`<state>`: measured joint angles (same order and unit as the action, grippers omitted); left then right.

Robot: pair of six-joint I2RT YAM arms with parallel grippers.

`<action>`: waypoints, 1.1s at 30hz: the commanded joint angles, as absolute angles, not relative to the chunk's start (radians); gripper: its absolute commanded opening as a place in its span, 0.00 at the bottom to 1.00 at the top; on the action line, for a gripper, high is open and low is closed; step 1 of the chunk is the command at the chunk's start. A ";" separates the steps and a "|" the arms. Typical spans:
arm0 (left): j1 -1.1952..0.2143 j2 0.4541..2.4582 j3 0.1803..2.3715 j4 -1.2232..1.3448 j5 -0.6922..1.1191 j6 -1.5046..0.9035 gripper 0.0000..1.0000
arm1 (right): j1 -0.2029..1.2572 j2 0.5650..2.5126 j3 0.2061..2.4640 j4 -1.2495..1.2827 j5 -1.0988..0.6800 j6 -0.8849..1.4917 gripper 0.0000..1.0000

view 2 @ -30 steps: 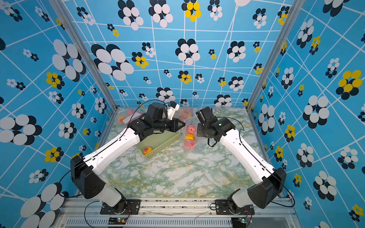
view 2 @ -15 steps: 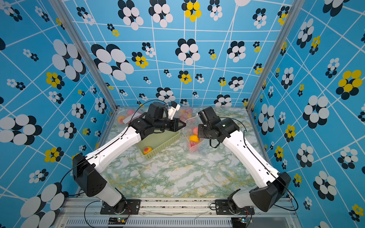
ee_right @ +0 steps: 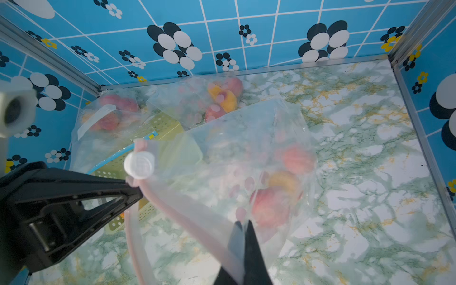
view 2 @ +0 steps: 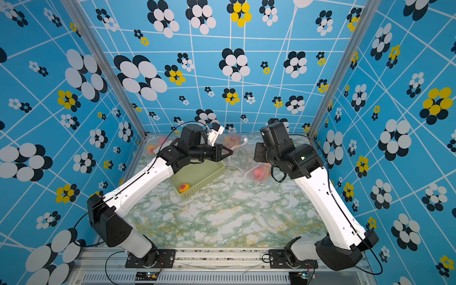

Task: Place the peach in a zip-top bag and seal the zipper
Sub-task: Adjust the zipper food storage bag at the center of the board.

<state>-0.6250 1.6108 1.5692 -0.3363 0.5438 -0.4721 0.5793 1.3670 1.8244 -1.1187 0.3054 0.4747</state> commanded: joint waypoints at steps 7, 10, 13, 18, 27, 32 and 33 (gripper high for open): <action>-0.558 1.579 1.623 -0.423 0.465 -0.407 0.00 | 0.577 1.451 1.740 -1.131 0.252 0.468 0.00; -0.557 1.609 1.597 -0.407 0.544 -0.439 0.20 | 0.577 1.455 1.753 -1.125 0.256 0.467 0.00; -0.549 1.588 1.559 -0.399 0.519 -0.438 0.40 | 0.576 1.466 1.759 -1.122 0.245 0.467 0.00; -0.527 1.517 1.520 -0.478 0.401 -0.374 0.59 | 0.577 1.477 1.783 -1.135 0.242 0.462 0.00; -0.454 1.406 1.397 -0.669 0.078 -0.279 0.66 | 0.577 1.496 1.913 -1.243 0.362 0.434 0.00; -0.420 1.416 1.362 -0.786 -0.016 -0.234 0.73 | 0.561 1.494 1.956 -1.305 0.452 0.423 0.00; -0.417 1.414 1.351 -0.785 -0.021 -0.230 0.76 | 0.557 1.492 1.951 -1.303 0.457 0.422 0.00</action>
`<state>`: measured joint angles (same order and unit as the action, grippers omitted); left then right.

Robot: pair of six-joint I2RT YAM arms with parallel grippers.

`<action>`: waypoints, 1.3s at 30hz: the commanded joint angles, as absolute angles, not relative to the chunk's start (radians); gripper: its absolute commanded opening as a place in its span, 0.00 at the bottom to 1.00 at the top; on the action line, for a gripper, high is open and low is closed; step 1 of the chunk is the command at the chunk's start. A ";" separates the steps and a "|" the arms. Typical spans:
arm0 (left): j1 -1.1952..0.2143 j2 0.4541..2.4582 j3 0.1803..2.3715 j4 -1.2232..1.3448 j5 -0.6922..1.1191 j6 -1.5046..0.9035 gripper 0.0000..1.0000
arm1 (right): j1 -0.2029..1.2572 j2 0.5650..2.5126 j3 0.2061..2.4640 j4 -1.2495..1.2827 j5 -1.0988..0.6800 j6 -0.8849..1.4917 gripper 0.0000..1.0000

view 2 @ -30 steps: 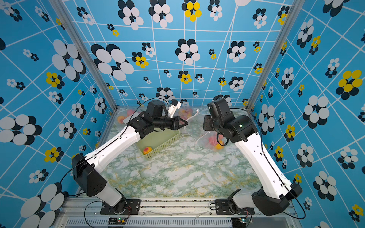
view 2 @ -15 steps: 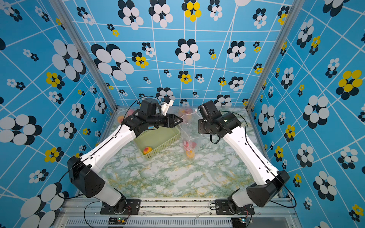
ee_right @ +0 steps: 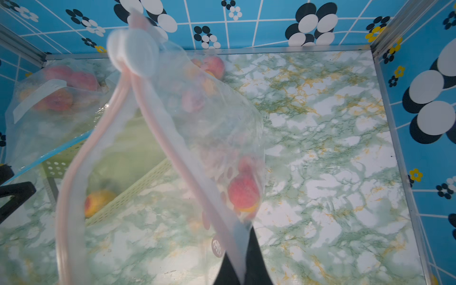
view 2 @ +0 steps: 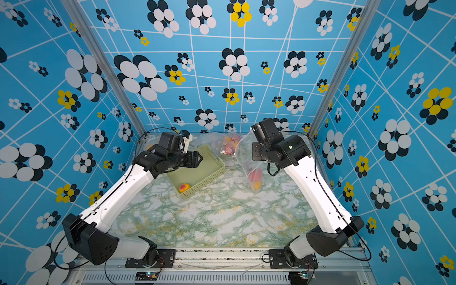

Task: Place the peach in a zip-top bag and seal the zipper
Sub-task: Adjust the zipper food storage bag at the center of the board, then pick up the peach from the basket.

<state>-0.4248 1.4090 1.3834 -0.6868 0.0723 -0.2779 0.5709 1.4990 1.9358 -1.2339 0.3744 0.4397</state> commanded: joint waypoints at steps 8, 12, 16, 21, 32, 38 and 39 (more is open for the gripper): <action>-0.385 1.431 1.302 -0.777 0.042 -0.233 0.80 | 0.548 1.507 1.887 -1.258 0.437 0.431 0.00; -0.341 1.507 1.292 -0.831 0.040 -0.221 0.79 | 0.547 1.516 1.791 -1.159 0.323 0.446 0.00; -0.314 1.586 1.309 -0.898 0.029 -0.192 0.74 | 0.548 1.539 1.725 -1.094 0.249 0.462 0.00; -0.301 1.667 1.354 -0.959 -0.014 -0.147 0.68 | 0.551 1.551 1.692 -1.054 0.212 0.469 0.00; -0.290 1.845 1.465 -1.111 0.010 -0.008 0.65 | 0.552 1.550 1.677 -1.037 0.198 0.479 0.00; -0.287 1.890 1.469 -1.110 0.007 0.010 0.69 | 0.551 1.550 1.667 -1.025 0.198 0.484 0.00; -0.286 1.895 1.470 -1.110 0.008 0.011 0.70 | 0.552 1.551 1.664 -1.022 0.195 0.483 0.00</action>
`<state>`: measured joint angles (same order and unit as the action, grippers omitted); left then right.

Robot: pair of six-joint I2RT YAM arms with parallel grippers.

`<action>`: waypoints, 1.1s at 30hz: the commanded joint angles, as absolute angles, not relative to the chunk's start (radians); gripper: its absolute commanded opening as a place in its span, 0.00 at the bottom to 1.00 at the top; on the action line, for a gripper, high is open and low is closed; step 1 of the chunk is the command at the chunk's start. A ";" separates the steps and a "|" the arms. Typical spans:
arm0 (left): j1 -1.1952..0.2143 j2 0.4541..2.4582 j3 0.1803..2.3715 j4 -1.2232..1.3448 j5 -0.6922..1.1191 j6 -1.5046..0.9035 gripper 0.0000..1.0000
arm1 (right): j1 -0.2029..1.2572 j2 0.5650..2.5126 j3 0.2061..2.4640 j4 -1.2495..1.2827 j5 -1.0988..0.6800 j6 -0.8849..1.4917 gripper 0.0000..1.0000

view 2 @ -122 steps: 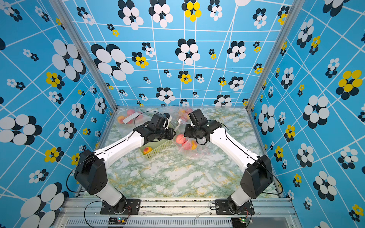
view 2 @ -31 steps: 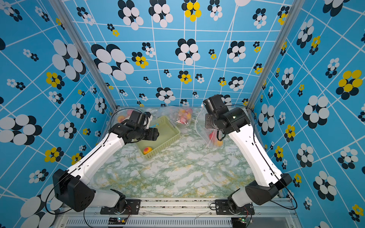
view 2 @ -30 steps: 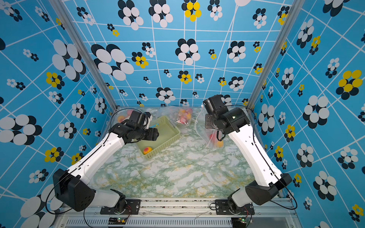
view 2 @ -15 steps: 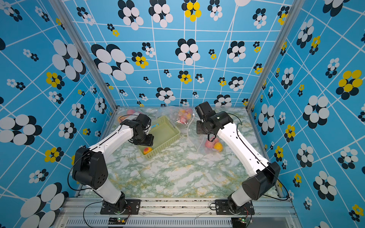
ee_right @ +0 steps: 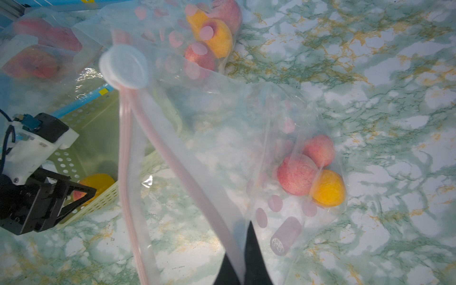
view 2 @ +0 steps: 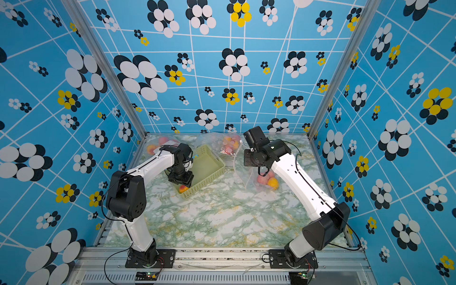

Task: Place the peach in a zip-top bag and seal the zipper
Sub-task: Pick up the peach from the basket.

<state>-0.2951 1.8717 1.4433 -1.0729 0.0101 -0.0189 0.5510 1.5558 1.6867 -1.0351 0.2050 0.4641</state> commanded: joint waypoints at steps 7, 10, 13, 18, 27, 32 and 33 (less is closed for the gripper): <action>-0.283 1.926 1.463 -1.095 0.008 0.011 0.70 | 0.552 1.549 1.652 -1.010 0.195 0.486 0.00; -0.282 1.946 1.462 -1.086 0.000 0.004 0.70 | 0.552 1.545 1.645 -1.007 0.195 0.486 0.00; -0.284 1.962 1.462 -1.082 -0.013 0.000 0.67 | 0.552 1.543 1.637 -1.003 0.193 0.488 0.00; -0.281 1.971 1.464 -1.052 -0.007 -0.011 0.59 | 0.552 1.536 1.625 -0.992 0.192 0.493 0.00; -0.266 1.933 1.471 -0.929 -0.009 -0.076 0.50 | 0.552 1.537 1.617 -0.979 0.191 0.498 0.00; -0.261 1.943 1.482 -0.906 0.015 -0.094 0.65 | 0.552 1.537 1.614 -0.974 0.188 0.502 0.00; -0.261 1.948 1.483 -0.908 0.014 -0.094 0.67 | 0.552 1.536 1.612 -0.971 0.188 0.502 0.00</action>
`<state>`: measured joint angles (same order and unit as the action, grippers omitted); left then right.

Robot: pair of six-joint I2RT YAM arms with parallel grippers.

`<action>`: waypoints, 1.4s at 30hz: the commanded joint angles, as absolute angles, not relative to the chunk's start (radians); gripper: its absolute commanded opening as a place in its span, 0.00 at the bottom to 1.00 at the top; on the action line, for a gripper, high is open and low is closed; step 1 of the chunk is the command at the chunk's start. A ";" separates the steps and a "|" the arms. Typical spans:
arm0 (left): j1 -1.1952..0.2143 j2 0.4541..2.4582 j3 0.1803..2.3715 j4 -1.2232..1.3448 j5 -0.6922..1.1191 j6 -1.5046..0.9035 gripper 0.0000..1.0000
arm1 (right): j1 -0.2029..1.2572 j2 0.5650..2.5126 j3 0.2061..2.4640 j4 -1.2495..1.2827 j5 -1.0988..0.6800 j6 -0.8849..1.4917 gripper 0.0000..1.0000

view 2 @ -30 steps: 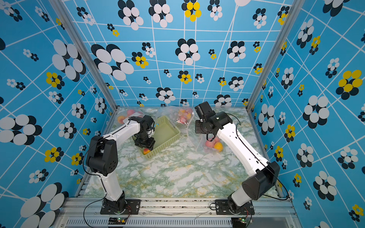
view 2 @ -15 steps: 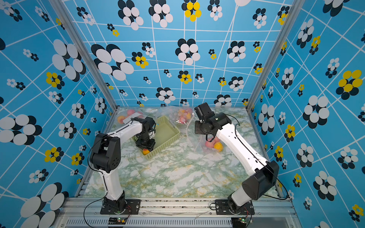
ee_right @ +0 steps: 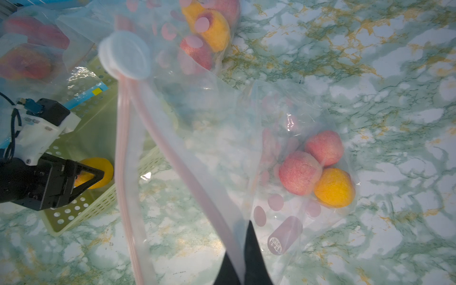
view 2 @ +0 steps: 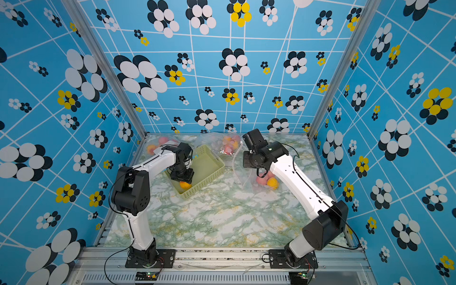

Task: Place the peach in a zip-top bag and seal the zipper
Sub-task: Pick up the peach from the basket.

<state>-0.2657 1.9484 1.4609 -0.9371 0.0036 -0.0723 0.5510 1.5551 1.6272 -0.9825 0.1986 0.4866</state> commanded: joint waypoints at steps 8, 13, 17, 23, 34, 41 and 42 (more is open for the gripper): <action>-0.261 1.982 1.461 -0.906 0.002 -0.093 0.75 | 0.551 1.539 1.611 -0.972 0.184 0.504 0.00; -0.262 1.979 1.454 -0.947 -0.022 -0.085 0.87 | 0.552 1.539 1.608 -0.969 0.183 0.505 0.00; -0.266 1.964 1.463 -0.999 -0.047 -0.077 0.87 | 0.552 1.539 1.608 -0.968 0.183 0.505 0.00; -0.273 1.970 1.459 -1.022 -0.063 -0.073 0.75 | 0.552 1.532 1.585 -0.961 0.183 0.506 0.00; -0.272 1.924 1.445 -0.927 0.024 -0.090 0.52 | 0.552 1.529 1.540 -0.924 0.153 0.521 0.00; -0.273 1.754 1.438 -0.840 0.147 -0.130 0.48 | 0.552 1.528 1.510 -0.870 0.130 0.542 0.00; -0.275 1.725 1.434 -0.823 0.173 -0.141 0.48 | 0.552 1.526 1.508 -0.862 0.127 0.546 0.00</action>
